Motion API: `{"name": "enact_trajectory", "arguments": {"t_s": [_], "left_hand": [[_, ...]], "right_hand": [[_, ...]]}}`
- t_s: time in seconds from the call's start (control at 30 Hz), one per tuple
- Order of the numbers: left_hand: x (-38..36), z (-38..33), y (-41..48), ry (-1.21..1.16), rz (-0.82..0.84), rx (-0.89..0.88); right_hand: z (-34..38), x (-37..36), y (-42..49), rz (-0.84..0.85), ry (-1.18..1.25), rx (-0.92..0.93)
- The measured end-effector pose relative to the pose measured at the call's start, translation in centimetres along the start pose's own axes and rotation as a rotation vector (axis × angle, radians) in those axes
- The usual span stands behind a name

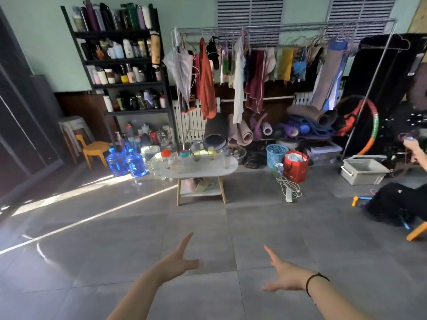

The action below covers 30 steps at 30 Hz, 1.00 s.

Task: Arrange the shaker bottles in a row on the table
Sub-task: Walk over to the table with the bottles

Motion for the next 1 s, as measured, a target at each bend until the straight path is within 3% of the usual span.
{"name": "enact_trajectory", "arguments": {"t_s": [0.2,0.4,0.73,1.0], "left_hand": [[5.1,-4.5,10.4,-0.031,-0.032,0.030],[12.5,-8.8,18.9,-0.033,-0.219,-0.028],[24.1,-8.4,34.8,-0.058,-0.269,-0.027],[34.1,-10.4,51.0,-0.070,-0.220,-0.042]], "right_hand": [[1.8,9.9,10.0,0.001,-0.020,0.014],[6.9,20.6,20.0,-0.041,-0.039,0.105],[17.0,26.8,38.3,0.017,0.102,0.250],[23.1,35.4,50.7,-0.037,0.190,0.211]]}}
Point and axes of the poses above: each hand's wrist, its own y-axis towards the middle knuckle, its own x-axis out of the back of the hand, z = x × y, the point moved 4 cm from there along y, towards the middle knuckle, and after that the axes turned 1 degree about y, right-handed, at the moved point
